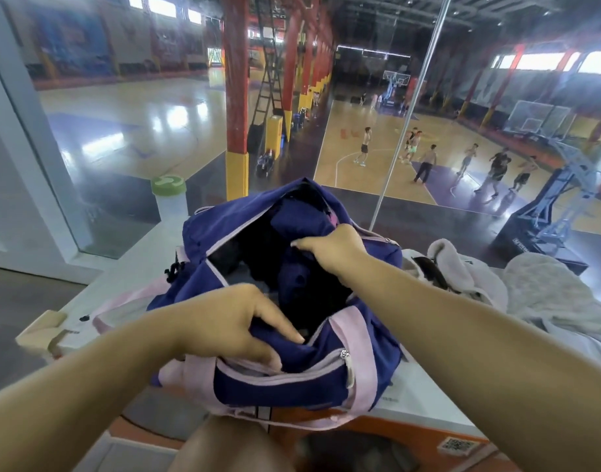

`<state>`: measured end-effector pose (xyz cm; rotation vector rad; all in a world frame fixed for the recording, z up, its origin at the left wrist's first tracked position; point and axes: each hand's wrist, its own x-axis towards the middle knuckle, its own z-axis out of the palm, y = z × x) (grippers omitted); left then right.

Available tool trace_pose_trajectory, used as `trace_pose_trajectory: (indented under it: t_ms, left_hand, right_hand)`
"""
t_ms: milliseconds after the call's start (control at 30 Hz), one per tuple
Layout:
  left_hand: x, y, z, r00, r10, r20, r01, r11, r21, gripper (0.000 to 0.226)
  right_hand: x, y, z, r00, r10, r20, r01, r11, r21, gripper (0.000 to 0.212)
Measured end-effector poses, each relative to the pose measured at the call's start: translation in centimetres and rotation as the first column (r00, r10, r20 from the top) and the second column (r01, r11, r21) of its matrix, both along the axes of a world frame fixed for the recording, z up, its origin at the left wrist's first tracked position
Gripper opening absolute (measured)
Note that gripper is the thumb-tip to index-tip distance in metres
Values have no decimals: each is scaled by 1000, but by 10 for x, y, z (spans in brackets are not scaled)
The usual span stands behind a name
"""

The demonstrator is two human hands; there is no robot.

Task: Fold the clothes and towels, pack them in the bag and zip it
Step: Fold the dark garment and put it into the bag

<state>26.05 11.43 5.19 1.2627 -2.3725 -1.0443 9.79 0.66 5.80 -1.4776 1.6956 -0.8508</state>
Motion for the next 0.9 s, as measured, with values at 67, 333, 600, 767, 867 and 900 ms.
trace_pose_trajectory:
  t_ms: [67, 333, 600, 767, 867, 900]
  left_hand:
    - [4, -4, 7, 1000, 14, 4, -14, 999, -47, 40]
    - [12, -16, 21, 957, 64, 284, 11, 967, -256, 32]
    - [30, -32, 14, 861, 299, 411, -120, 905, -408, 78]
    - [23, -34, 15, 895, 298, 333, -154, 905, -397, 66]
    - [13, -34, 17, 919, 271, 285, -156, 916, -370, 70]
    - [10, -35, 17, 929, 269, 254, -167, 917, -362, 72]
  right_hand:
    - [-8, 8, -5, 964, 91, -250, -118, 988, -95, 64]
    - [-41, 12, -14, 387, 263, -884, -669, 740, -73, 49]
    - [-69, 5, -4, 20, 219, -976, -780, 613, 121, 62]
    - [-73, 2, -7, 40, 479, -877, -699, 640, 318, 62]
    - [-75, 9, 8, 180, 609, -772, -703, 629, 332, 59]
    - [-76, 14, 17, 233, 622, -748, -706, 637, 309, 60]
